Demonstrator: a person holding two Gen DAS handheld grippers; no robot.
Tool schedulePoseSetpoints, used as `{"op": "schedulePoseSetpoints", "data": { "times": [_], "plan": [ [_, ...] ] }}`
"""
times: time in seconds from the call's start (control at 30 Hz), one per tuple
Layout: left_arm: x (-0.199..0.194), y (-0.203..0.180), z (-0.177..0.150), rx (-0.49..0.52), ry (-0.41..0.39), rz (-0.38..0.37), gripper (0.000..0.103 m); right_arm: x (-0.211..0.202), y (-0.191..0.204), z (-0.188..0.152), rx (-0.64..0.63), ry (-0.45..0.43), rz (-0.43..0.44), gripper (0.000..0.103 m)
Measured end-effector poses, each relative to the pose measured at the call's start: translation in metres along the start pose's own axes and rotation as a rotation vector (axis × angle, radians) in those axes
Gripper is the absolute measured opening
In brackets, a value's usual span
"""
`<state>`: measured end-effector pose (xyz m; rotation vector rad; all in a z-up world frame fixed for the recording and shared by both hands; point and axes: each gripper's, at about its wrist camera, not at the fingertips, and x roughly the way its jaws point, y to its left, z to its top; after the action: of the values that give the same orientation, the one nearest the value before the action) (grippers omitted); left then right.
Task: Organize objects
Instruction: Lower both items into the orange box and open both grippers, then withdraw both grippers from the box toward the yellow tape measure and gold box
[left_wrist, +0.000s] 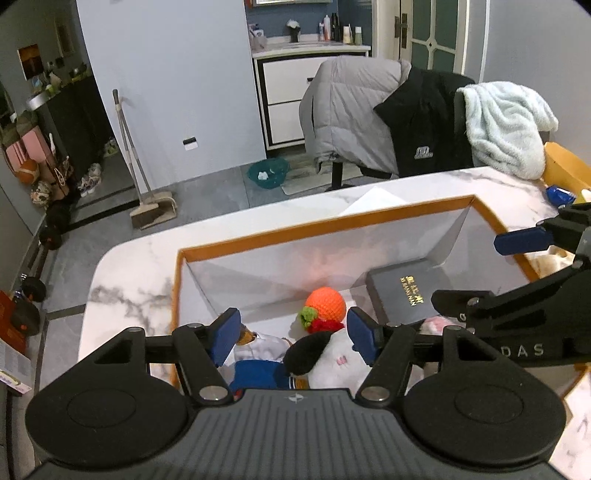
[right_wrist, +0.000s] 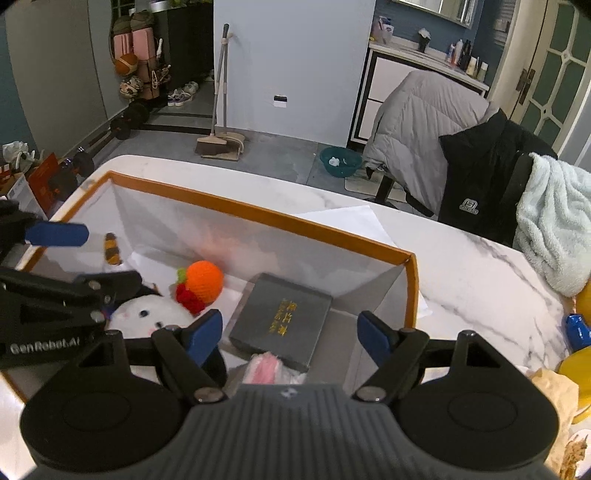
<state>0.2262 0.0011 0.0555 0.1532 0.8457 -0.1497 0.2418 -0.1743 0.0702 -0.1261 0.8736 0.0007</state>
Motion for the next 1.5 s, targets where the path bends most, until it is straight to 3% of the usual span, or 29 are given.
{"op": "schedulePoseSetpoints", "data": {
  "times": [0.8,1.13,1.5],
  "plan": [
    [-0.095,-0.009,-0.008,0.045,-0.092,0.017,0.077,-0.104,0.023,-0.038,-0.062,-0.071,0.03,0.081],
    [-0.113,-0.016,-0.017,0.067,-0.112,0.009,0.078,-0.128,0.021,-0.059,-0.055,-0.085,0.06,0.081],
    [-0.12,-0.024,-0.04,0.053,-0.134,-0.052,0.08,-0.137,0.016,-0.088,-0.055,-0.089,0.095,0.082]
  ]
}}
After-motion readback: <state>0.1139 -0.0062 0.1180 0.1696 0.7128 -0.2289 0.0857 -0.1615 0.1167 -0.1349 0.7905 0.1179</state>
